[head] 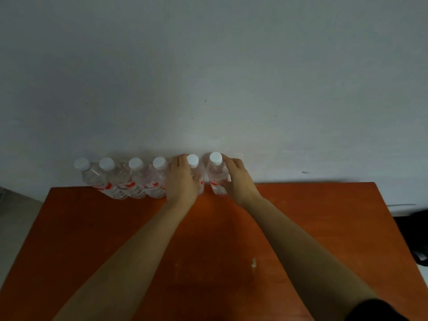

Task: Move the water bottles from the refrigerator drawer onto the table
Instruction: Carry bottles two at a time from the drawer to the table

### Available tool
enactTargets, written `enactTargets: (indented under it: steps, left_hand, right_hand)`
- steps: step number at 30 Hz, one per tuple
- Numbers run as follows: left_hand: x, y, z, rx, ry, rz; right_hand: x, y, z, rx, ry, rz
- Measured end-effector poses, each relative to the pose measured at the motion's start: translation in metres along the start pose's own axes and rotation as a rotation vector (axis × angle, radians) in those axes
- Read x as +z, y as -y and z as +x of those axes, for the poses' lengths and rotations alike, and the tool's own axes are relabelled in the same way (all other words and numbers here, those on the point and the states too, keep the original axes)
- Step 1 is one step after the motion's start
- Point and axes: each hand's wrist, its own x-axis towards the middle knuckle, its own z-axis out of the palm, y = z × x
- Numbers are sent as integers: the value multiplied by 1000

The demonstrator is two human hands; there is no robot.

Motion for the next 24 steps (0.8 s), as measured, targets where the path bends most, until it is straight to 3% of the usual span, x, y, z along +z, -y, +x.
enactTargets:
  steps: [6, 11, 15, 19, 24]
  left_hand:
    - [-5, 6, -2, -28, 46, 60]
    - [-23, 1, -4, -55, 196, 89]
    - [-49, -2, -19, 126, 236, 162]
    - [-78, -10, -40, 314, 132, 286]
    - [-109, -73, -60, 479, -9, 278]
  right_hand:
    - [10, -1, -7, -41, 15, -71]
    - [-3, 14, -24, 3, 24, -142]
    - [-36, 22, -49, 79, -25, -151]
    - [-73, 26, -98, 61, -203, -465]
    - [-131, 32, -175, 62, -510, -661]
